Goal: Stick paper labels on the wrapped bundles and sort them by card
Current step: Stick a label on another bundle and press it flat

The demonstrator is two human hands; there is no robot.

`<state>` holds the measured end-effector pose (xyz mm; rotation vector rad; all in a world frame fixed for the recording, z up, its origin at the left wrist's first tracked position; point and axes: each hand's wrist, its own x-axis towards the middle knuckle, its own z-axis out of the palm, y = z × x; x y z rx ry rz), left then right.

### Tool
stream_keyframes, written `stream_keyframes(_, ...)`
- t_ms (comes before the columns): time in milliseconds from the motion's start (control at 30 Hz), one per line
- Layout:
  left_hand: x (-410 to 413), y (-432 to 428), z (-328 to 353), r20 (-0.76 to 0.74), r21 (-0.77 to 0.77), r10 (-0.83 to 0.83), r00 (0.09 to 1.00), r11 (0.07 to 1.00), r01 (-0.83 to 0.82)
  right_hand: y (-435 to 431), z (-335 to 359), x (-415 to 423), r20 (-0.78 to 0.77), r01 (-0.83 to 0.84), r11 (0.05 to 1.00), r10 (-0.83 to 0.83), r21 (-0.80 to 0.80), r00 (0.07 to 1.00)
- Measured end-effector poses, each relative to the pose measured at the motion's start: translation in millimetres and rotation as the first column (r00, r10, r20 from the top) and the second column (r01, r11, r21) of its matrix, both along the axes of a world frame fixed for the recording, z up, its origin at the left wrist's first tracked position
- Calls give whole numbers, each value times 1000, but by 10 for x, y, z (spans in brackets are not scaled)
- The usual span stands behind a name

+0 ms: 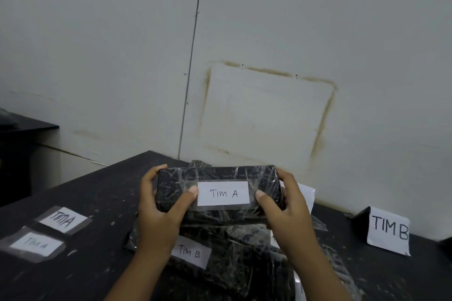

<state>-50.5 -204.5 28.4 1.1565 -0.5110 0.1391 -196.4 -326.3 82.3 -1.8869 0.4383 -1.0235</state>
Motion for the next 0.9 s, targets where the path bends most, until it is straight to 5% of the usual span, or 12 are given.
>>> stream_keyframes(200, -12, 19, 25, 25, 13, 6, 1000, 1000, -6, -21, 19, -39, -73, -40, 999, 40, 8, 997)
stream_keyframes(567, -95, 23, 51, 69, 1, 32, 997, 999, -32, 62, 30, 26, 100, 45, 999, -42, -30, 994)
stream_keyframes(767, -104, 43, 55, 93, 21, 18, 996, 1000, -20, 26, 4, 20, 68, 3, 998, -8, 66, 998)
stream_keyframes(900, -164, 57, 90, 134, 53, 53, 990, 997, -61, 57, 15, 7, 71, 54, 999, -53, -6, 996)
